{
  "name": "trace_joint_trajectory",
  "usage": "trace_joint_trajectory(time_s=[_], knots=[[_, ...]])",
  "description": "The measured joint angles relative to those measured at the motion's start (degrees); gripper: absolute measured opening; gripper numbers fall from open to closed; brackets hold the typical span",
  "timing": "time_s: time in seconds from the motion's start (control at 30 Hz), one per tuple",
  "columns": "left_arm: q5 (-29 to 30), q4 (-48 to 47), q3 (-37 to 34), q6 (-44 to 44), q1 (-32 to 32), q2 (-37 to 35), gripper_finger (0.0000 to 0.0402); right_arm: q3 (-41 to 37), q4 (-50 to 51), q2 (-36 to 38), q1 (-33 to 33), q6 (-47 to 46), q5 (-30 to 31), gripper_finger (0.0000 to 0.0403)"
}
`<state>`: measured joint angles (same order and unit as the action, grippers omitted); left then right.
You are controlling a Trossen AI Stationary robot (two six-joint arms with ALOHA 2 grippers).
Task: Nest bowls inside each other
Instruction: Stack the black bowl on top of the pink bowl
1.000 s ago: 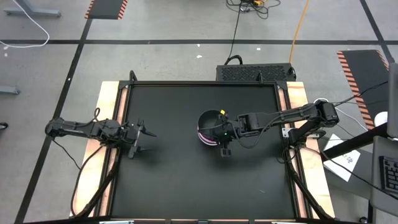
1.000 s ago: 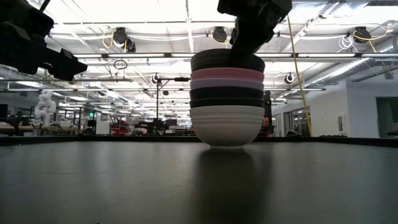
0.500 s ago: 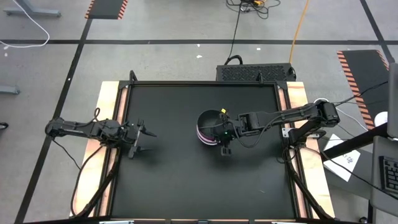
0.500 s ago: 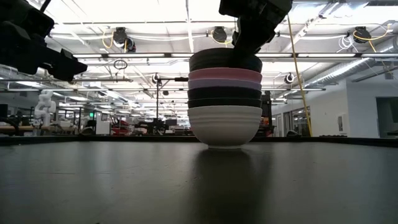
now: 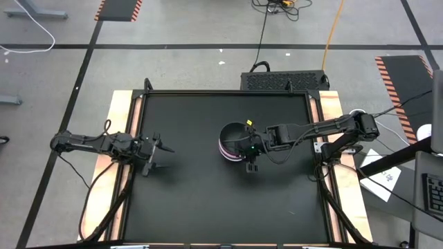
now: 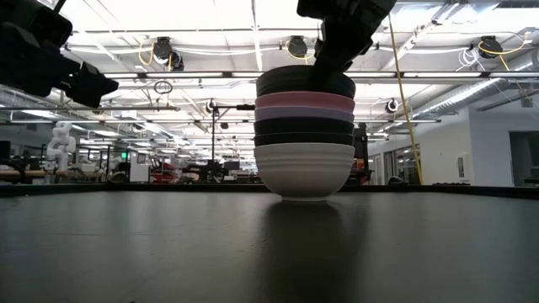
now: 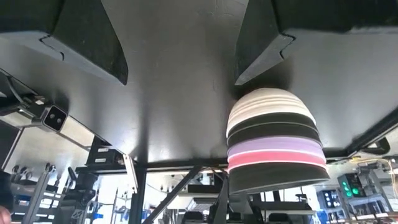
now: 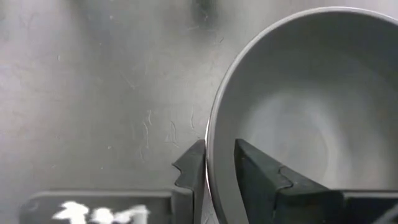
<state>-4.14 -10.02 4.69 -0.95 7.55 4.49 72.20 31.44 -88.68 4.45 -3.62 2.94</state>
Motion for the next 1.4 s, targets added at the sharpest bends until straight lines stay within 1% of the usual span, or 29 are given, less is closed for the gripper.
trace_joint_trajectory(time_s=[0.1, 0.23, 0.47, 0.77, 1.07, 1.27, 1.4], knots=[[0.0, 0.1, 0.0, 0.0, 0.0, 0.0, 0.0294, 0.0, -0.3, 0.0, 0.0, 0.2, 0.0, 0.0066], [-0.1, 0.1, 0.0, 0.0, 0.0, 0.0, 0.0294, 0.0, -1.3, 0.0, 0.0, 0.8, 0.0, 0.0065], [1.0, 2.3, 0.0, 1.7, 0.0, 0.0, 0.0294, 0.1, -3.7, 0.0, 0.0, 1.8, 0.0, 0.0077], [0.5, 2.6, 0.0, 1.7, 0.0, 0.0, 0.0294, 0.1, -6.0, 1.3, 0.0, 3.2, 0.0, 0.0095], [0.1, 2.1, 0.0, 1.8, 0.0, 0.0, 0.0294, 0.2, 0.4, 7.1, 0.0, -0.9, -0.3, 0.0089], [0.1, 2.1, 0.0, 1.7, 0.0, 0.0, 0.0294, 0.2, 1.0, 6.5, 0.0, -2.7, -3.0, 0.0089], [0.1, 2.1, 0.0, 2.1, 0.0, 0.0, 0.0294, 0.2, 2.1, 5.7, 0.0, -3.2, -3.2, 0.0089]])
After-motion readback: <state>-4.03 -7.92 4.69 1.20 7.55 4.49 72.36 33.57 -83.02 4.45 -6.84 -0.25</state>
